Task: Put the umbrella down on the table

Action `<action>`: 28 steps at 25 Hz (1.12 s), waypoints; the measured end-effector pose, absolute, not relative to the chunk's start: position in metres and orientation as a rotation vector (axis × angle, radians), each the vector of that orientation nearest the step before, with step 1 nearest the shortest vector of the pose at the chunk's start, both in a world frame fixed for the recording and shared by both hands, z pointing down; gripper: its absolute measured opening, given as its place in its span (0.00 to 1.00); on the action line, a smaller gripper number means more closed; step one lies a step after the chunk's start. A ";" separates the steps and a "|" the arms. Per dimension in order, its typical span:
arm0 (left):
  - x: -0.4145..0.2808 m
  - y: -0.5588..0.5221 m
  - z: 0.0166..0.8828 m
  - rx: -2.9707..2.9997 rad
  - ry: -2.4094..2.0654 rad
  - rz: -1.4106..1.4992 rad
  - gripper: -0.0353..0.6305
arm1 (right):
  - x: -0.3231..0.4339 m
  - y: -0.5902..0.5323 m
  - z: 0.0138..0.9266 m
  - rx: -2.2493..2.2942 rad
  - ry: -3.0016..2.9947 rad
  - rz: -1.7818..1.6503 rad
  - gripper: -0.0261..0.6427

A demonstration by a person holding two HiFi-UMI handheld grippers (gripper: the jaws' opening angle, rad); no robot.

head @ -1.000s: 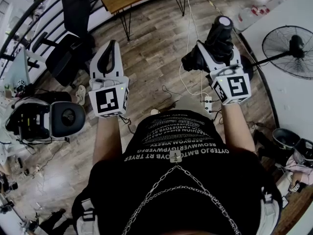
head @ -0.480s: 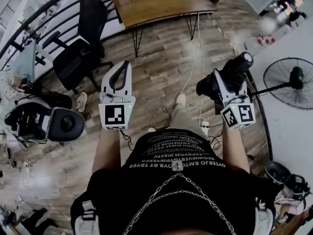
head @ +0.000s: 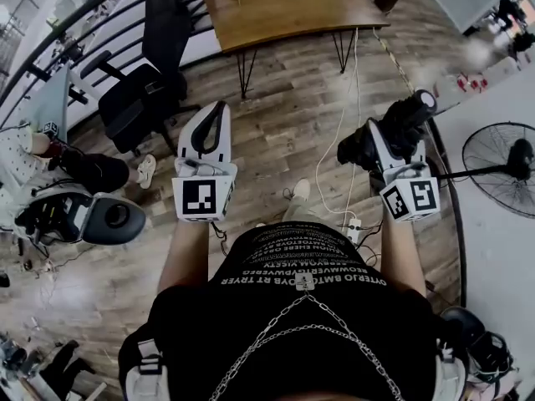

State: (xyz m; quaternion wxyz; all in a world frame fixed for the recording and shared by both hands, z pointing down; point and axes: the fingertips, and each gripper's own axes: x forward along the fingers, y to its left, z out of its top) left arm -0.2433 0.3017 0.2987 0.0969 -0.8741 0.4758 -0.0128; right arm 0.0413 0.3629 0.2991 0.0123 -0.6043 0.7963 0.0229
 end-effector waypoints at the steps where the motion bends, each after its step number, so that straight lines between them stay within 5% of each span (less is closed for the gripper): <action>1: -0.239 0.295 0.296 -2.584 1.418 -0.032 0.10 | 0.043 0.355 0.299 -1.871 2.493 0.071 0.46; 28: -0.153 0.130 0.299 -2.449 1.686 -0.138 0.10 | 0.142 0.176 0.313 -1.628 2.698 0.070 0.45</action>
